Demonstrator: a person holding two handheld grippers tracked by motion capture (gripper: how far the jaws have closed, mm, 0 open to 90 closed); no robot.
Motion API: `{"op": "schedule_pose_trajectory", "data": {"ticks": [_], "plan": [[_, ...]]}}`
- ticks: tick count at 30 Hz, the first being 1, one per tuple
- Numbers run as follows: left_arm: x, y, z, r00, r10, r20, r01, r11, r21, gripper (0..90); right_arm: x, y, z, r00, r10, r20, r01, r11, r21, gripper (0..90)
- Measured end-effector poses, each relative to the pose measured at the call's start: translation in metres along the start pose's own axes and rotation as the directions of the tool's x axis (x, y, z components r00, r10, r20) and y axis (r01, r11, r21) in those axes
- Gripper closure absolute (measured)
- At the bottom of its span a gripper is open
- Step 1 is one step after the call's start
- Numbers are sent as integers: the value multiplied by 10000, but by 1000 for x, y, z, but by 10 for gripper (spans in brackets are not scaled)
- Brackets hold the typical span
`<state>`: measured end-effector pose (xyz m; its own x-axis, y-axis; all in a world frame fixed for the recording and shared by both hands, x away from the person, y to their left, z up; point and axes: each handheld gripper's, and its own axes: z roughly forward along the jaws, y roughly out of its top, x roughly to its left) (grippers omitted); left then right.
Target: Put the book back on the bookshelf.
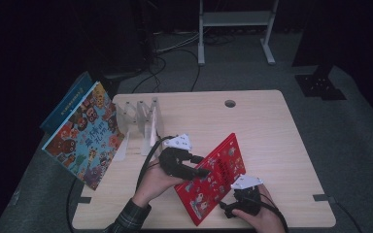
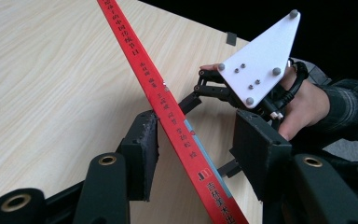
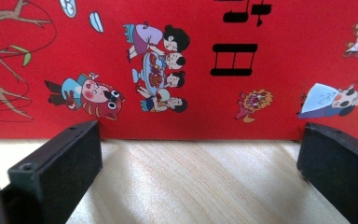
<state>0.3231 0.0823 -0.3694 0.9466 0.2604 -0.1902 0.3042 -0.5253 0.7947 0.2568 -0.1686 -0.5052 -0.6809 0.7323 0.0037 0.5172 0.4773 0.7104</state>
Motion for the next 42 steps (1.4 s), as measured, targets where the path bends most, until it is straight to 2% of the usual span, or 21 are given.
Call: {"op": "schedule_pose_trajectory", "data": {"ticks": [9,16,20,21,22,25,28,31,37,42], "plan": [[2,1,-2,9995,83,-296,-76,9997,217,615,0,0,0,10000,2,0,-2,10000,-1,0],[4,3,-3,9960,134,-886,-75,9978,664,653,-1,0,0,10000,-23,-39,23,10000,-10,0],[8,3,-4,9966,63,-826,-8,9978,667,668,-10,-3,-8,10000,-42,-31,41,9994,-356,215],[9,3,-5,9969,20,-792,29,9980,629,675,-15,-4,-10,9996,-108,-264,99,9993,-356,213],[10,4,-5,9972,22,-742,25,9980,626,683,-19,-4,-11,9991,107,-418,-121,9994,-321,212],[12,5,-8,9977,77,-669,-36,9981,616,703,-30,-4,-16,9997,150,-174,-161,9977,-654,227],[13,7,-10,9983,108,-580,-71,9980,627,724,-40,-3,-21,9994,323,-82,-329,9946,-980,229],[13,11,-14,9985,276,-467,-241,9969,743,742,-47,-1,-23,9996,272,-104,-282,9923,-1204,229],[13,18,-21,9972,712,-214,-691,9938,877,791,-52,9,-15,9997,-142,-177,115,9889,-1480,246],[13,18,-24,9956,907,-220,-881,9911,995,795,-51,15,-10,9985,-365,-404,291,9846,-1723,322]]}}
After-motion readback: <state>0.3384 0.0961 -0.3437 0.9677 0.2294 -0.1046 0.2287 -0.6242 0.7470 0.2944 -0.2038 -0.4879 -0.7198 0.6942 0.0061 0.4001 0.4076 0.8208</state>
